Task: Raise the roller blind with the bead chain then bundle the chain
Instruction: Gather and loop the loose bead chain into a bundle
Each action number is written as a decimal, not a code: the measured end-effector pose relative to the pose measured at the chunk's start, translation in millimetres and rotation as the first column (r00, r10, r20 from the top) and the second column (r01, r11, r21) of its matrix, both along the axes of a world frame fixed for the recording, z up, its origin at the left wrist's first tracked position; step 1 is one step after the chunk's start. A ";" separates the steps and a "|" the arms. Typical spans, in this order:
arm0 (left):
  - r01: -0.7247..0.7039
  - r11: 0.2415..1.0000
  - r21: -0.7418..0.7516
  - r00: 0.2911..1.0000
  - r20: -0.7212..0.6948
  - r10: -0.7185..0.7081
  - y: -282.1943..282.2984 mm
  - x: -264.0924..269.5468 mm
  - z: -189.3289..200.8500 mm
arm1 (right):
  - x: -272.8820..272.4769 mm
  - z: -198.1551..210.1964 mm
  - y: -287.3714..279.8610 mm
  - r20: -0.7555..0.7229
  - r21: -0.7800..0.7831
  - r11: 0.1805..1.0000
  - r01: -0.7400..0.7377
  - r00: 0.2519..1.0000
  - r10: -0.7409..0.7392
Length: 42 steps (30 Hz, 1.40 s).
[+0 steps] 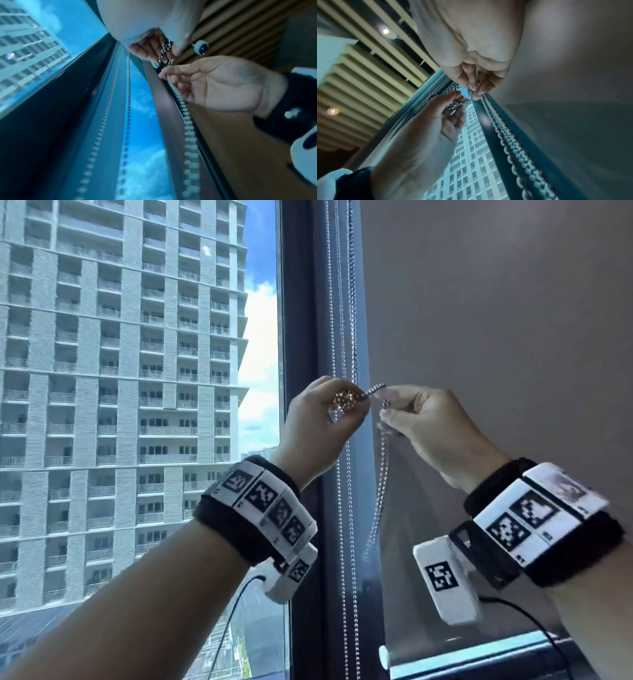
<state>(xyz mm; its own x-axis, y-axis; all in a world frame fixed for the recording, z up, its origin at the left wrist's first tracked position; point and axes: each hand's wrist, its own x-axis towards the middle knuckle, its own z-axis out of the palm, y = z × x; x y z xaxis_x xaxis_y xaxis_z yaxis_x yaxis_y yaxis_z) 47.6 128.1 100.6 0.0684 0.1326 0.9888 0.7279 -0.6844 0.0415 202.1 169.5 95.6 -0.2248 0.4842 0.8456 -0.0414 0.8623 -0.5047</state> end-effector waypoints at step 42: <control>0.618 0.757 -0.212 0.647 0.684 -0.337 -6.7 24.4 21.0 | -26.8 37.8 -9.1 -0.276 0.060 0.997 -0.054 0.959 0.069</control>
